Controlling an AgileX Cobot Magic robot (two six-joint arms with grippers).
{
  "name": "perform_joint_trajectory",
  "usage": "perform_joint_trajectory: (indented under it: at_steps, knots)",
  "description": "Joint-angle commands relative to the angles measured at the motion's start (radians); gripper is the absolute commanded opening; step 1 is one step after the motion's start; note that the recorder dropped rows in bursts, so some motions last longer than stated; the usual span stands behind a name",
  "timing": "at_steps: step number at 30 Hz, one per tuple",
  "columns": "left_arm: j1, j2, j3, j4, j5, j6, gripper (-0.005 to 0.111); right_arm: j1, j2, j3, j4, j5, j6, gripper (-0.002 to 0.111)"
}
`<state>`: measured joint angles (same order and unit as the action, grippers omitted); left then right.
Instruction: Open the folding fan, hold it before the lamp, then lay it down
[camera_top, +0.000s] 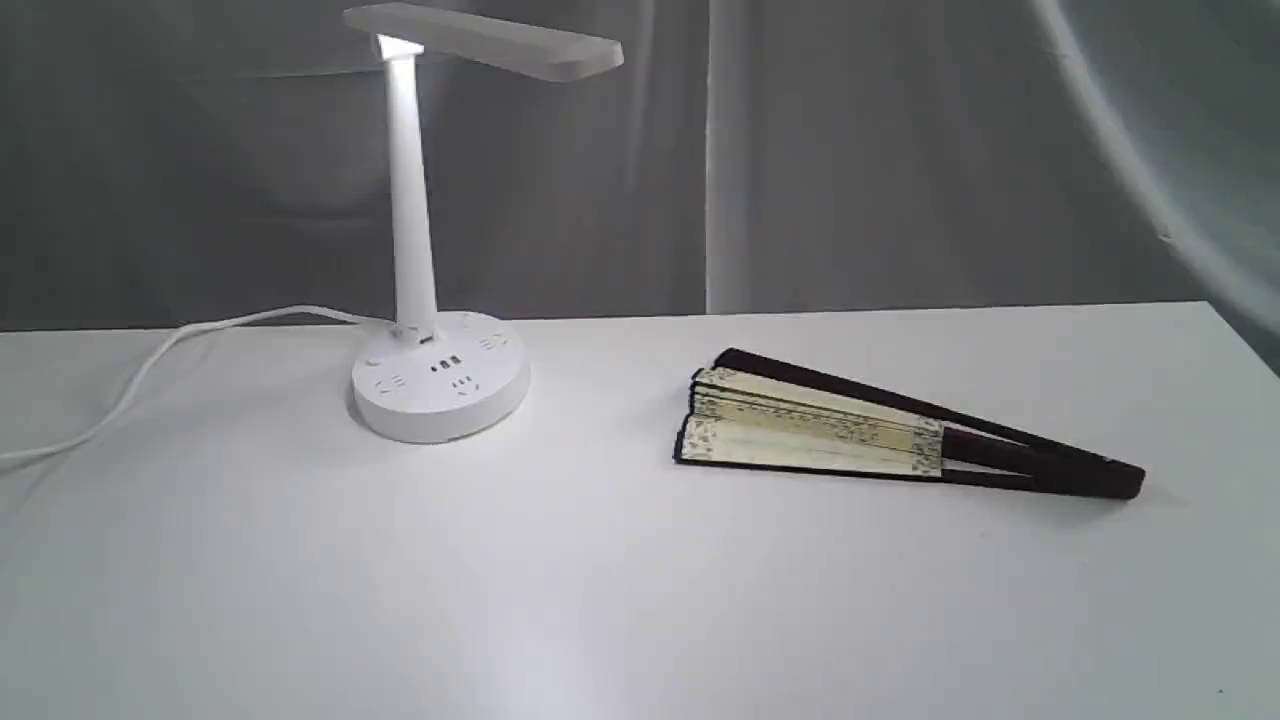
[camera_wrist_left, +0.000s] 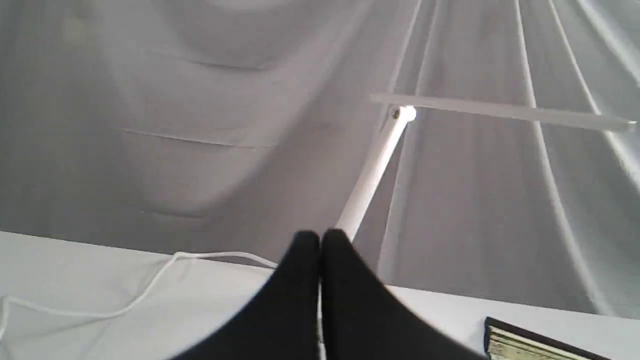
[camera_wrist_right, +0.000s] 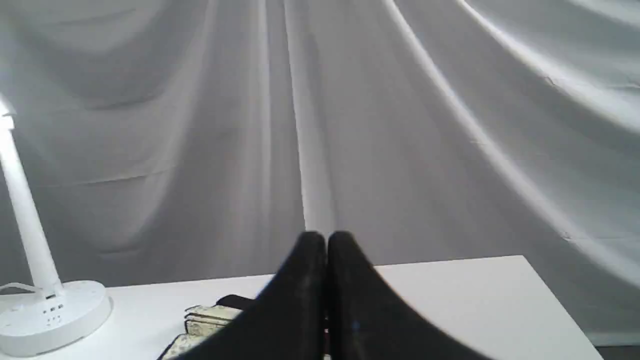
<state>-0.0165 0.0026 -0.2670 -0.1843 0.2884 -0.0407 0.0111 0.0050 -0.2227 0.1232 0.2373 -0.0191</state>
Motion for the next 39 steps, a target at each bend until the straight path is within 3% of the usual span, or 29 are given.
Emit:
perform_joint_trajectory:
  at_steps: [1,7,16,30,35,39]
  knots:
    - [-0.006,-0.003,-0.089,-0.018,0.101,-0.012,0.0,0.0,-0.005,-0.047,-0.017,0.088,-0.006,0.0]
    - [-0.006,-0.003,-0.197,-0.018,0.211,-0.01,0.0,0.0,-0.001,-0.115,-0.033,0.217,-0.006,0.0]
    - [-0.006,0.013,-0.257,-0.018,0.291,-0.01,0.0,0.0,0.226,-0.237,-0.033,0.308,-0.006,0.0]
    - [-0.006,0.37,-0.332,-0.018,0.312,-0.002,0.0,0.0,0.624,-0.408,-0.033,0.362,-0.002,0.0]
    - [-0.006,0.487,-0.329,-0.009,0.257,0.002,0.002,0.0,0.783,-0.466,-0.033,0.35,-0.005,0.0]
    - [-0.006,0.579,-0.329,-0.009,0.231,0.11,0.005,0.0,0.887,-0.478,-0.033,0.296,-0.005,0.0]
